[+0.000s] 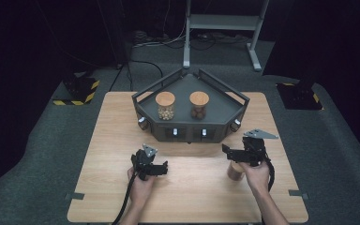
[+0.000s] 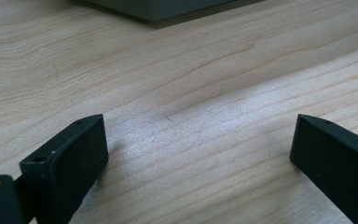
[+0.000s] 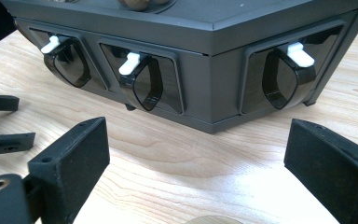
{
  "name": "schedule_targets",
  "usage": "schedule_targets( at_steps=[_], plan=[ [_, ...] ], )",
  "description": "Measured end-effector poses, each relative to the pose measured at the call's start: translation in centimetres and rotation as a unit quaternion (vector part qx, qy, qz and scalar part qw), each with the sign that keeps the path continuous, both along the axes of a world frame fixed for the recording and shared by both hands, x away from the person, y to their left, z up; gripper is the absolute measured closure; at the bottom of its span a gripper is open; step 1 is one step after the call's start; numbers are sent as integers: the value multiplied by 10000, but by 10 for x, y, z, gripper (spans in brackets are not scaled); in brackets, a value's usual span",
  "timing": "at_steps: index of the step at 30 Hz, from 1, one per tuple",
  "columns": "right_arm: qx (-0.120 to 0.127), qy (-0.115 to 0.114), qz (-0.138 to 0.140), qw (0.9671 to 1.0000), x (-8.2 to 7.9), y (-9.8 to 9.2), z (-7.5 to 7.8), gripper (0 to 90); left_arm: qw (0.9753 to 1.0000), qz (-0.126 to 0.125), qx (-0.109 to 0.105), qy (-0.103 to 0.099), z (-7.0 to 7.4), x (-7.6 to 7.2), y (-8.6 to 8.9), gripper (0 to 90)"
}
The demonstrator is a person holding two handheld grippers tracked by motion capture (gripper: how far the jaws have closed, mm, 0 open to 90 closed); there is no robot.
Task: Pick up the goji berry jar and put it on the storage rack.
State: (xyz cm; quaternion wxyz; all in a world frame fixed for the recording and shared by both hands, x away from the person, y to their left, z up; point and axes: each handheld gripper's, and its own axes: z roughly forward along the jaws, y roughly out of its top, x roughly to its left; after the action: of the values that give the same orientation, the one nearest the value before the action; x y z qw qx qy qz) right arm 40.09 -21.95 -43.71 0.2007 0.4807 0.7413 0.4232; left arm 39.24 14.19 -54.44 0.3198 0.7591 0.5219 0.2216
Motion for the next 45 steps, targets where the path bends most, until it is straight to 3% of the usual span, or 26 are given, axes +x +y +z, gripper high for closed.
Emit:
schedule_targets(
  at_steps=[18,45],
  plan=[
    [-116,-170,-101,9997,-9,-11,-13,79,10000,-3,2,-3,0,0,0,43],
    [30,-26,-193,9998,-19,-29,-38,79,10000,0,2,-1,0,0,0,43]
  ],
)
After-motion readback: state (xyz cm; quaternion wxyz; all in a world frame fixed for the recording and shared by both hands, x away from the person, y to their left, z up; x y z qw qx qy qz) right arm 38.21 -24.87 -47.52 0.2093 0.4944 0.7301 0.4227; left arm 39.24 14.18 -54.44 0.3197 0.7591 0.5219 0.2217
